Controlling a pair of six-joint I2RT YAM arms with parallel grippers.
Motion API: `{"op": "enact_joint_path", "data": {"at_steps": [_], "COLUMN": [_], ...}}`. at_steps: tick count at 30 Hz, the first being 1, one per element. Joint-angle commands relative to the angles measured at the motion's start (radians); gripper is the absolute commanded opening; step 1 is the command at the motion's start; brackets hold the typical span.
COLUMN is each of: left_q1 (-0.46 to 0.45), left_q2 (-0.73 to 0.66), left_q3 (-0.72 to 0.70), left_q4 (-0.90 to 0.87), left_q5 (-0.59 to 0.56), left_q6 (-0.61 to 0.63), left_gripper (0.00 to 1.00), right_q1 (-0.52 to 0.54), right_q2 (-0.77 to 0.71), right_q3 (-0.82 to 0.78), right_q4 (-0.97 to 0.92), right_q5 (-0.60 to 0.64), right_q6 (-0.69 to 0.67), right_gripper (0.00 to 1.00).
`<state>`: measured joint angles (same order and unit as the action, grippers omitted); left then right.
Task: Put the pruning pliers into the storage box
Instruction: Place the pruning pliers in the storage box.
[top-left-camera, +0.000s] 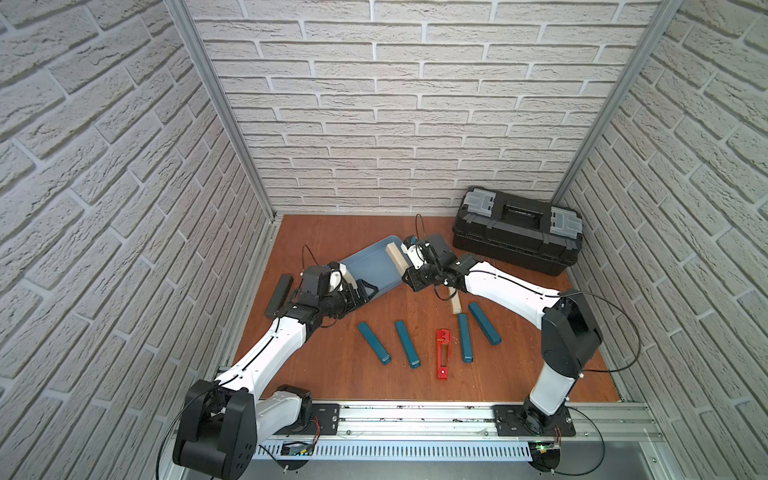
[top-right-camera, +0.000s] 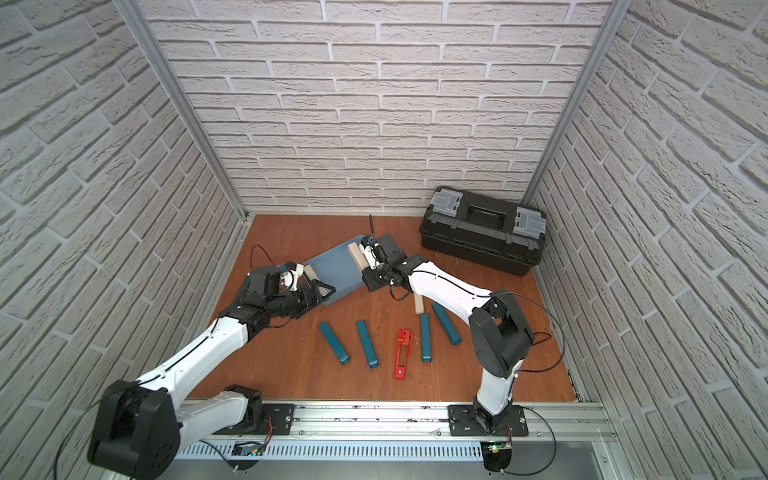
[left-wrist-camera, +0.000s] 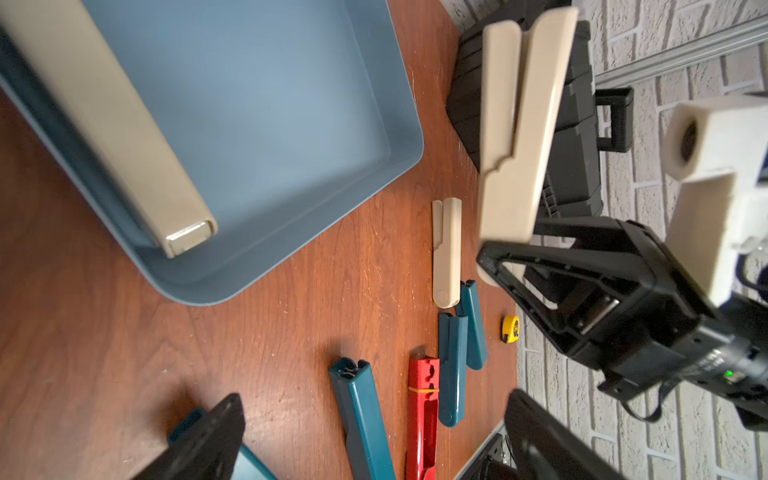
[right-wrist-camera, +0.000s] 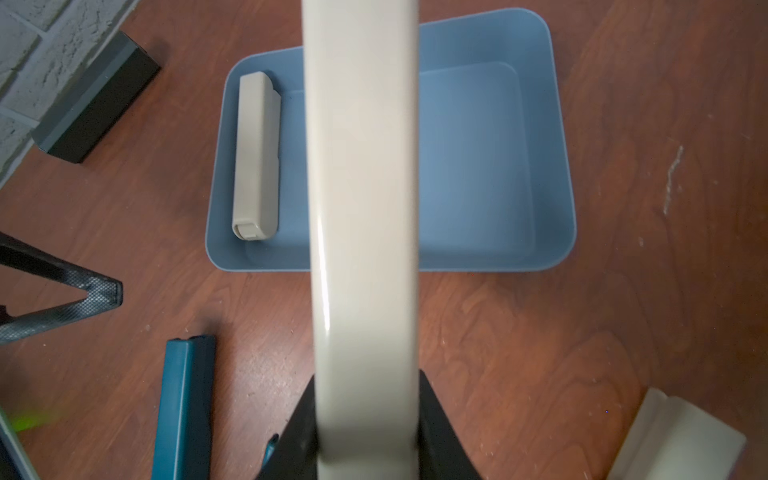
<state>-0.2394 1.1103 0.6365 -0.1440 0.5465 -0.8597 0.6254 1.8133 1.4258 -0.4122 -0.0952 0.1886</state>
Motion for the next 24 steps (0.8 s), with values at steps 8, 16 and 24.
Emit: {"op": "enact_joint_path", "data": {"at_steps": [8, 16, 24], "left_q1": [0.201, 0.281, 0.326], "left_q2": [-0.015, 0.02, 0.02], "left_q3": [0.034, 0.052, 0.046], "left_q4": [-0.027, -0.044, -0.039], "left_q5": [0.107, 0.126, 0.137], "left_q6": [0.021, 0.023, 0.022], "left_gripper": [0.98, 0.98, 0.98], "right_q1": [0.028, 0.063, 0.085], "right_q2": [0.221, 0.405, 0.483], "right_q3": [0.289, 0.525, 0.586], "right_q4": [-0.061, -0.139, -0.134], "right_q5": [-0.046, -0.031, 0.007], "right_q6": [-0.04, -0.037, -0.003], "right_gripper": [0.03, 0.03, 0.03]}}
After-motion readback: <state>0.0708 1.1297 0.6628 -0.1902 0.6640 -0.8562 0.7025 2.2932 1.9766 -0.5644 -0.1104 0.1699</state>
